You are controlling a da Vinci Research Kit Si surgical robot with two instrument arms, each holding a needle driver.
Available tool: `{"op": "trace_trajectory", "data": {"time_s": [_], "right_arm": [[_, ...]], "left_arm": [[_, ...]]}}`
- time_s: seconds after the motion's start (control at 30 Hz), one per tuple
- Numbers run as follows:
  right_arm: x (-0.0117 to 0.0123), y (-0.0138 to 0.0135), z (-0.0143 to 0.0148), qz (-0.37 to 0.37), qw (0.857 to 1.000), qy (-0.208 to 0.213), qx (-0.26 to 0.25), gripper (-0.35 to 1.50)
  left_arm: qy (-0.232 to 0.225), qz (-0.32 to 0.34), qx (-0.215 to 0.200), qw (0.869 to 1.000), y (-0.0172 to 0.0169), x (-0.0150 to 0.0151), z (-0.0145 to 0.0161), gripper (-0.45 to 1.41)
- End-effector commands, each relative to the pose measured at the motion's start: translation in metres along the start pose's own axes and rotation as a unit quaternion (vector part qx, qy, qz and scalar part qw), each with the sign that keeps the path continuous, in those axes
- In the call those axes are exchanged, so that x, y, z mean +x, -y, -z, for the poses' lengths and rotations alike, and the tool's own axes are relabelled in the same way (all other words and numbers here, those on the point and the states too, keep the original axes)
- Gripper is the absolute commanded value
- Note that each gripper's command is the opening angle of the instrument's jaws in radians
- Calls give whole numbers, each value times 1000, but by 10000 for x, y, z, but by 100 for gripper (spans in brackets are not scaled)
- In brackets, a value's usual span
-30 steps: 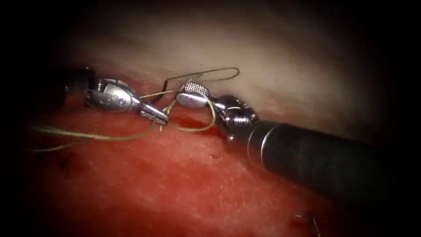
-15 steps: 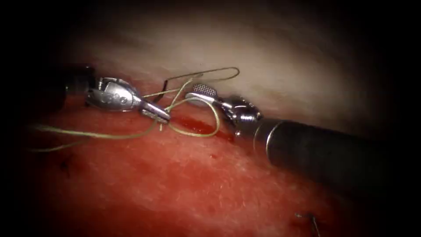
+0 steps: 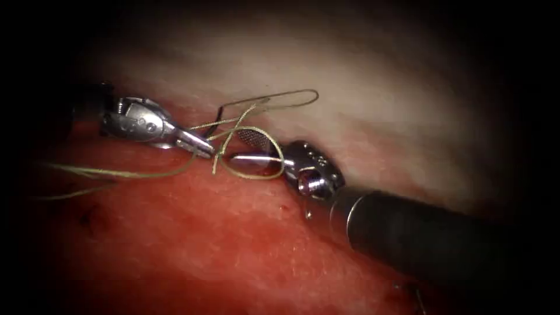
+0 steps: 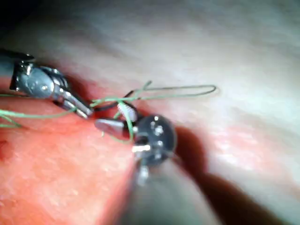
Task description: Wound Closure
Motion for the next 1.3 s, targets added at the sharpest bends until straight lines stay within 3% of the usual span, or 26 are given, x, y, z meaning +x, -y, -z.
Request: {"op": "trace_trajectory", "data": {"time_s": [0.03, 0.1, 0.7, 0.9, 1.2, 1.3], "right_arm": [[-2, 5, -9, 3, 1000, 4, 15, 76], [5, 12, -10, 2, 999, 10, 40, 73], [17, 25, -21, -7, 999, 0, 47, 68], [15, 27, -19, -30, 998, -4, 52, 41], [14, 36, -20, -42, 997, -2, 62, 39], [20, 35, -23, -45, 996, -19, 74, 49]], "left_arm": [[0, 0, 1, 1000, 5, -7, -2, -45], [3, 2, 5, 1000, 11, -9, 3, -45], [15, -4, 10, 1000, 15, -36, -4, -45], [16, -2, 11, 1000, 21, -39, -3, -45], [17, -2, 17, 1000, 26, -41, -10, -45], [15, -4, 14, 1000, 22, -46, -20, -45]]}}
